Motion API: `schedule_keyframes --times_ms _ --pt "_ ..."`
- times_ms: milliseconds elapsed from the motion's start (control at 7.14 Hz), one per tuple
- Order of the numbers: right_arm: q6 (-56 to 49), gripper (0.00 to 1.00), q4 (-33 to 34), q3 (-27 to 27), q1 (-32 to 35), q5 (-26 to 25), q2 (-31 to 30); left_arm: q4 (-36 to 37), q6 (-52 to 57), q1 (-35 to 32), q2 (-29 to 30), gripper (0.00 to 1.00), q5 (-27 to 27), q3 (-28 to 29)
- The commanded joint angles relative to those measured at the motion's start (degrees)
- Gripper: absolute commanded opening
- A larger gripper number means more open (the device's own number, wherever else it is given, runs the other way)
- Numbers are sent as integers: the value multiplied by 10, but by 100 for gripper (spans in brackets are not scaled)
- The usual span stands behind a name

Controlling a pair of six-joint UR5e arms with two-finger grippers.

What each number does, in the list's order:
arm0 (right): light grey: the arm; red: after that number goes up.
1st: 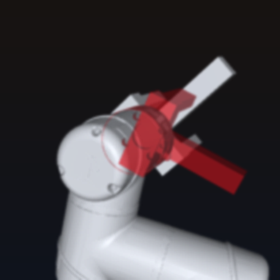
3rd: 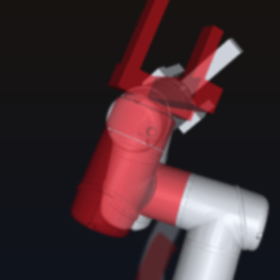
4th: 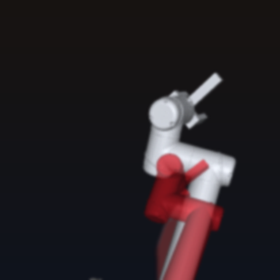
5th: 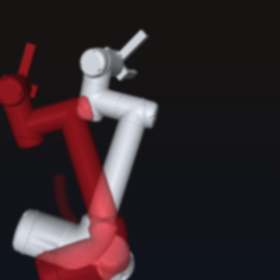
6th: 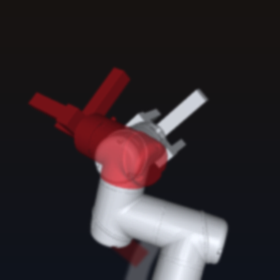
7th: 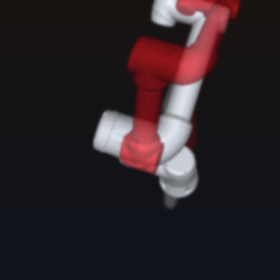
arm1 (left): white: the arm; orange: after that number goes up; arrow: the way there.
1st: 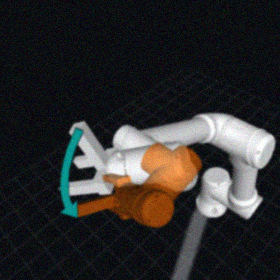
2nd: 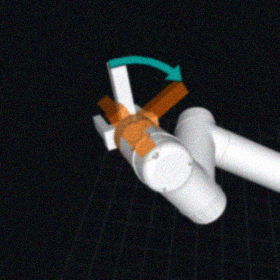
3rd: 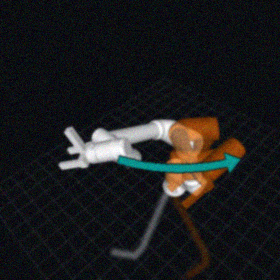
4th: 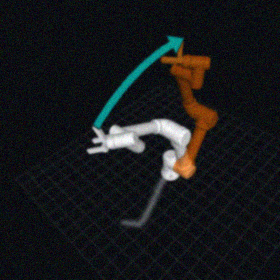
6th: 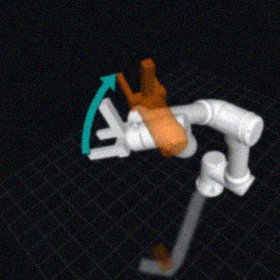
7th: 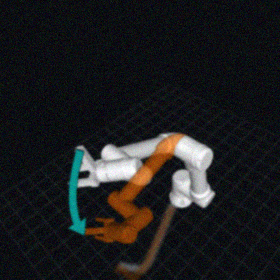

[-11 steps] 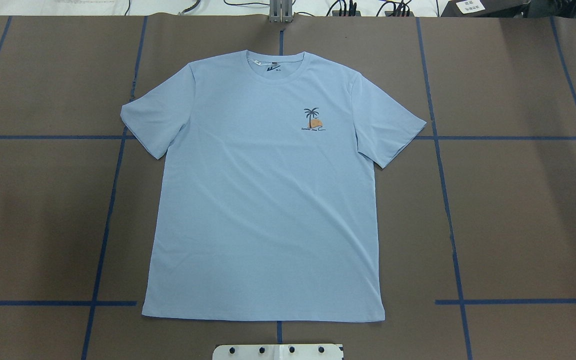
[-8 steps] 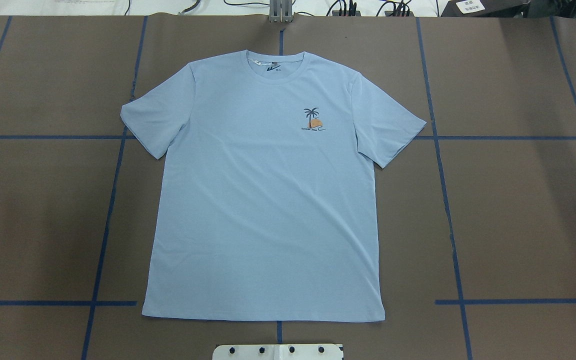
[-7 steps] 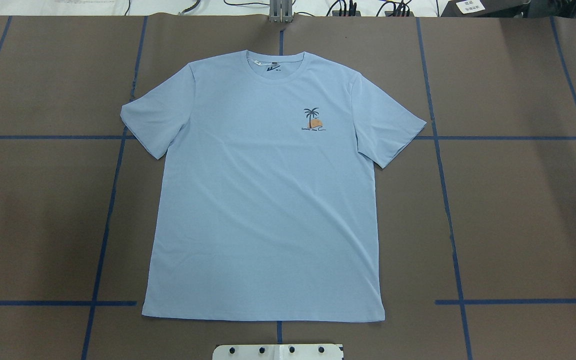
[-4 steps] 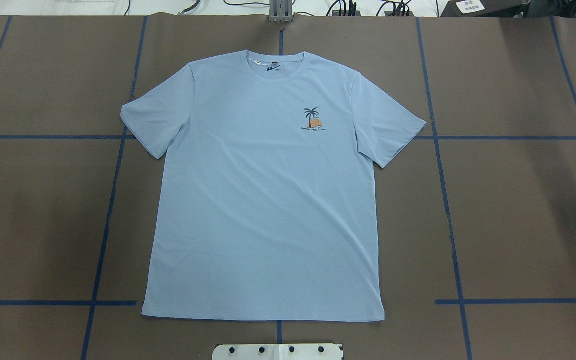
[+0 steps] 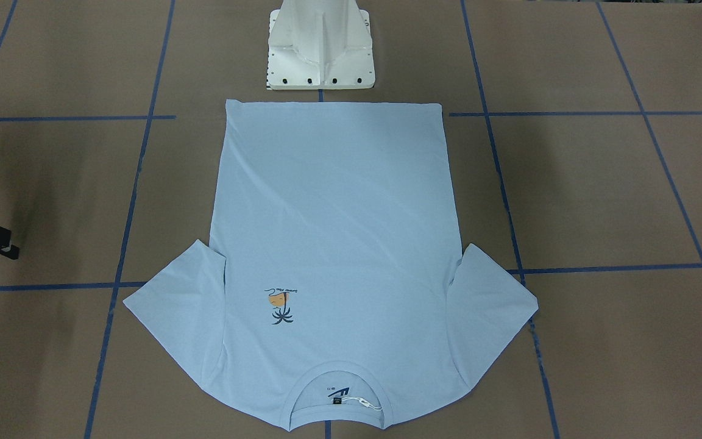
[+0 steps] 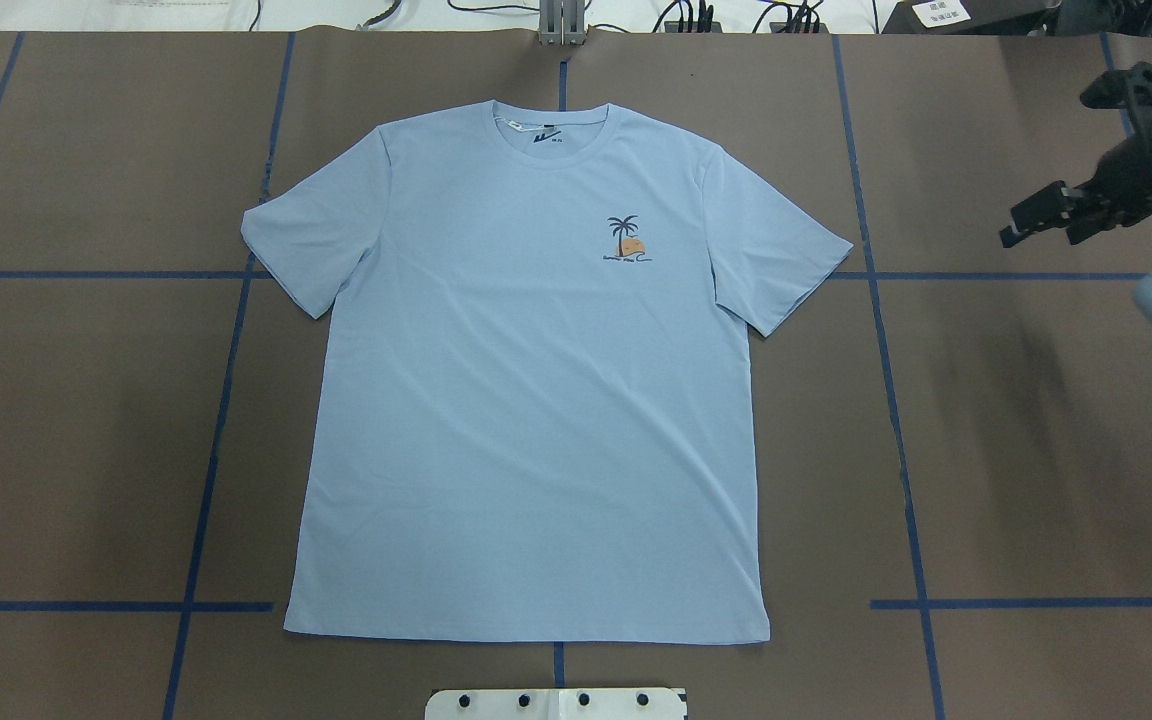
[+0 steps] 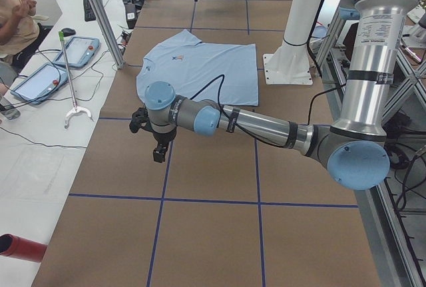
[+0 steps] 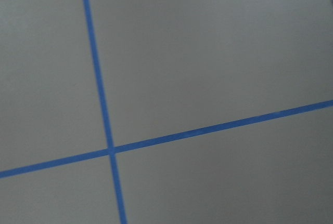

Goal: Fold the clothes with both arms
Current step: 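Move the right gripper over the shirt toward the collar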

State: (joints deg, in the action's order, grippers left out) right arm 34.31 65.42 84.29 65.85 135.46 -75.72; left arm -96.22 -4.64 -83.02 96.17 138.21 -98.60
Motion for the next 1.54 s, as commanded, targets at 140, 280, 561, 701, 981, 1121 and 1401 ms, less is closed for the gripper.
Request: schedule_keyframes --times_ms 140,280,561,701,981,1121,1401 --pt "203 100 -52 -8 -72 -108 50 -12 0 1 5 98 9 -13" --pt "244 100 -65 -9 -95 -147 62 -12 0 1 5 98 9 -17" --pt "284 99 -65 -32 -125 -193 86 -19 2 2 1 99 8 -14" --pt "284 98 -67 -60 -128 -201 104 -45 2 2 -3 99 6 -6" --pt "284 85 -66 -78 -130 -201 116 -54 2 2 -3 99 7 -1" --pt "283 82 -66 -89 -135 -201 121 -54 2 2 -3 99 7 -1" --pt "281 77 -67 -99 -145 -201 121 -54 2 2 -3 99 7 -1"
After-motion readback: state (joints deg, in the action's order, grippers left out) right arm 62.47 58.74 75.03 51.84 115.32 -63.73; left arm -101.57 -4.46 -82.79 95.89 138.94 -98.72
